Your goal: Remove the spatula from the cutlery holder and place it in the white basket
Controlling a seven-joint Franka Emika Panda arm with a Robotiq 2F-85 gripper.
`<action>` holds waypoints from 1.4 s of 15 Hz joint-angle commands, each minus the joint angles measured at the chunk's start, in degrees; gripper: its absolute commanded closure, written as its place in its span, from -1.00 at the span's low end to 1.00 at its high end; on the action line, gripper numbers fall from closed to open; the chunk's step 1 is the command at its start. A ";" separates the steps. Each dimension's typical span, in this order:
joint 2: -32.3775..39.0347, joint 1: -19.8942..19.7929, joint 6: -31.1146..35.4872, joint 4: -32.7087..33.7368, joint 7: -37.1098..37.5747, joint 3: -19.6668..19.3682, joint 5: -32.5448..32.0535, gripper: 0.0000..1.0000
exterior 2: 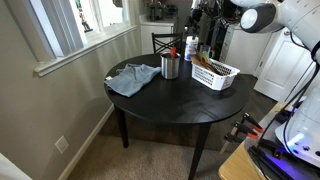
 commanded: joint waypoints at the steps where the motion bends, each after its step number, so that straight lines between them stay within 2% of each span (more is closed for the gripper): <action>1: 0.57 0.03 2.84 -0.64 0.30 0.22 0.37 -1.00; 5: 2.06 0.83 7.51 -0.35 -1.35 0.00 -0.18 -1.00; 16: 6.83 4.32 25.69 -0.74 -3.13 1.29 0.71 -1.00; 21: 6.89 5.22 28.58 -1.65 -3.33 2.57 0.81 -1.00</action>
